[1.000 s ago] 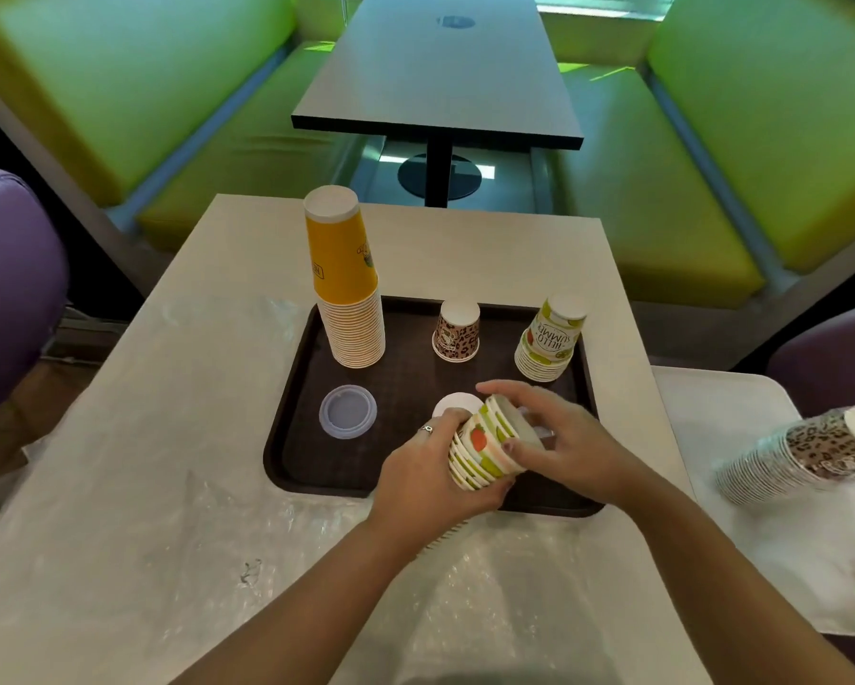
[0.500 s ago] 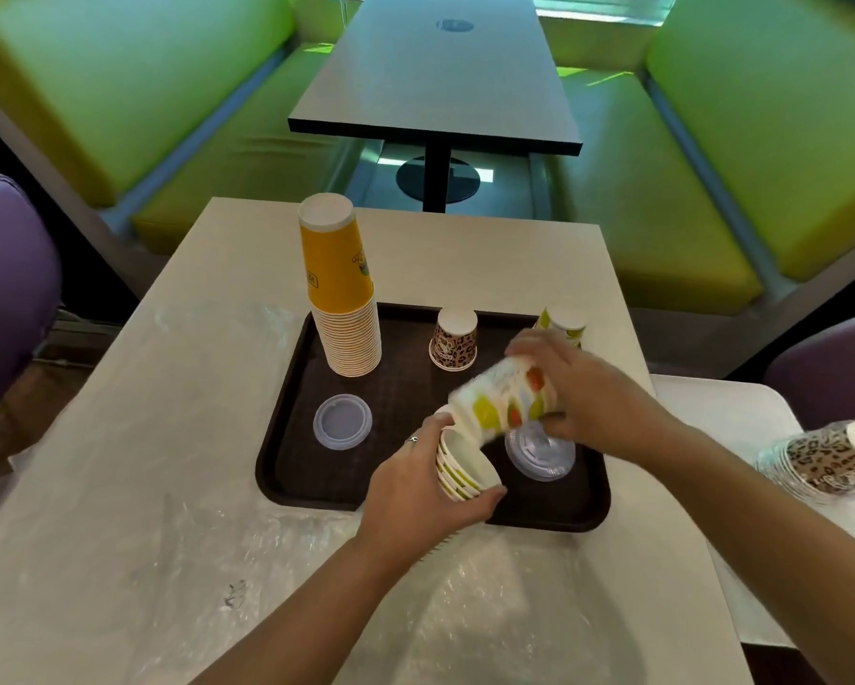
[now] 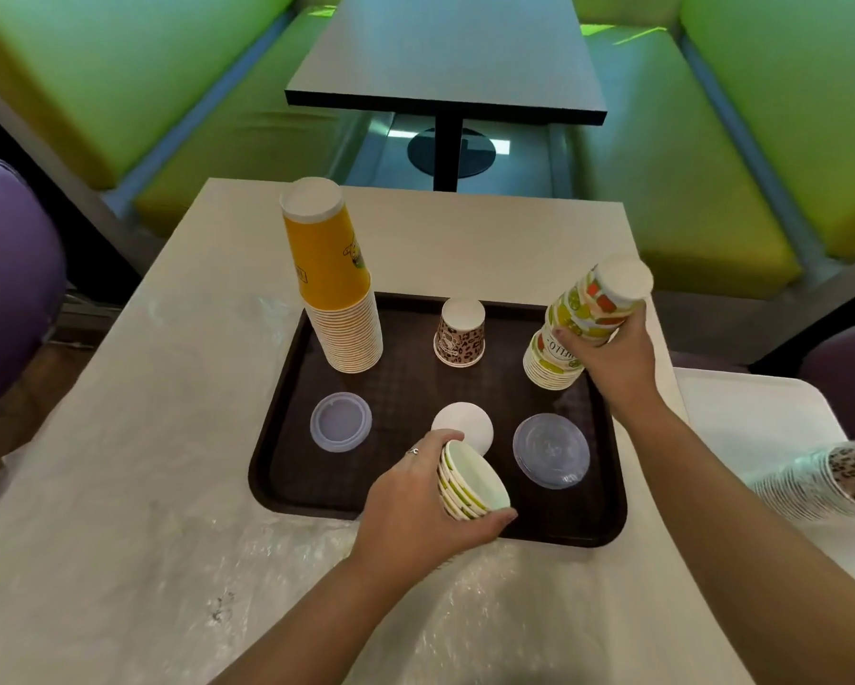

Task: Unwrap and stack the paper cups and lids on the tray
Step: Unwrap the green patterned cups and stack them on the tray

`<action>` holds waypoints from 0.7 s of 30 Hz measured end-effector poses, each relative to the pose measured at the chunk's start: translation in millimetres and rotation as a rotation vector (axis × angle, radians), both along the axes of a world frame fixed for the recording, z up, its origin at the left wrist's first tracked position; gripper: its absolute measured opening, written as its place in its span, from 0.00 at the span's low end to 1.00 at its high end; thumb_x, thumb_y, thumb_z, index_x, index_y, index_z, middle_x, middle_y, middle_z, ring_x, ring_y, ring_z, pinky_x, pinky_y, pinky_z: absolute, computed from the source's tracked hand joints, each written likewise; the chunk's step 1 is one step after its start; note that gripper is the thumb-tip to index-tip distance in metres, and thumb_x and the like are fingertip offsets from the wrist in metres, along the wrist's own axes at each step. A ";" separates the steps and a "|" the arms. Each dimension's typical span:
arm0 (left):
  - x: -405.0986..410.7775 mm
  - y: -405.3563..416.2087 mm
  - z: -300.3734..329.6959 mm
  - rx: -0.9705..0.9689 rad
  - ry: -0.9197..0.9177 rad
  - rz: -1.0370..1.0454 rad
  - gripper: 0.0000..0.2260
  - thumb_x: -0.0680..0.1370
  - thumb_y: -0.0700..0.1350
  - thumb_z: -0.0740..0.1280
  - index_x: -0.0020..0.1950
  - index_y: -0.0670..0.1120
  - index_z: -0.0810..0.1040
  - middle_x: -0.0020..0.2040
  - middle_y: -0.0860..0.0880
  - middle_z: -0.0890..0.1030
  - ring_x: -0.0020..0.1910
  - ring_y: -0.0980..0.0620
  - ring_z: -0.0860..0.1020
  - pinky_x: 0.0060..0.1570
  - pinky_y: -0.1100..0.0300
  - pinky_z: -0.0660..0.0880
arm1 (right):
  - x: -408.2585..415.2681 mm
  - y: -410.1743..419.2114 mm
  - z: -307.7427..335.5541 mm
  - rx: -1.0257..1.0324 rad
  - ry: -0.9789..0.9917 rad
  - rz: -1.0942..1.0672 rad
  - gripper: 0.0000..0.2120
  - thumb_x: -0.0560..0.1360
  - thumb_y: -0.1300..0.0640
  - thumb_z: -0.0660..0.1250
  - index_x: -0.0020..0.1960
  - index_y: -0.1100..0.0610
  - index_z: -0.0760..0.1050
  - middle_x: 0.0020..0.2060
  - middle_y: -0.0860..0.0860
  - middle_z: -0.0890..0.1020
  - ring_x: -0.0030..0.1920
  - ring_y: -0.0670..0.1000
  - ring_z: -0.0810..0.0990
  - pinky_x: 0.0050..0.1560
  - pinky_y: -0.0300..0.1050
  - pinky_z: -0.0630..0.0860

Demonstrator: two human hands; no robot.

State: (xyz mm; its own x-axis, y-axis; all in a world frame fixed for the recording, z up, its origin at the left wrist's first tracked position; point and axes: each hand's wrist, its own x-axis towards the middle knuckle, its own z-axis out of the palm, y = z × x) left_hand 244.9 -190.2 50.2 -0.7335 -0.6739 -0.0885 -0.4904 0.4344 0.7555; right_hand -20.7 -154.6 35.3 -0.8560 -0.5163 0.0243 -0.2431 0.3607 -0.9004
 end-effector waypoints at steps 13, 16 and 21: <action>-5.1 -2.9 -4.0 -0.009 -0.009 0.015 0.35 0.61 0.65 0.75 0.64 0.56 0.68 0.53 0.61 0.74 0.51 0.60 0.74 0.48 0.73 0.73 | -7.3 -3.7 -48.7 0.245 0.006 0.057 0.40 0.66 0.52 0.77 0.71 0.56 0.59 0.65 0.55 0.72 0.65 0.56 0.72 0.61 0.45 0.68; -4.9 -2.7 -3.4 -0.014 -0.009 0.016 0.35 0.62 0.65 0.75 0.64 0.55 0.68 0.54 0.60 0.75 0.52 0.59 0.75 0.49 0.70 0.74 | 0.0 3.3 -38.5 0.253 0.090 -0.049 0.44 0.65 0.50 0.78 0.73 0.54 0.57 0.68 0.53 0.69 0.69 0.56 0.68 0.69 0.61 0.63; -4.1 -1.6 -1.7 -0.017 -0.012 0.028 0.35 0.61 0.65 0.75 0.64 0.55 0.68 0.55 0.60 0.75 0.52 0.59 0.75 0.51 0.68 0.75 | 72.2 33.8 1.3 -0.071 0.279 0.131 0.27 0.70 0.51 0.73 0.65 0.52 0.67 0.59 0.42 0.73 0.61 0.35 0.68 0.63 0.36 0.67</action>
State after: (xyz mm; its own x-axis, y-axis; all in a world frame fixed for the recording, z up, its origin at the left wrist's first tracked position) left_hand 240.7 -191.7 48.5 -0.7132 -0.6957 -0.0861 -0.5119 0.4329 0.7420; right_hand 51.5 -120.8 36.6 -0.7376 -0.6102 0.2892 -0.5248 0.2485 -0.8141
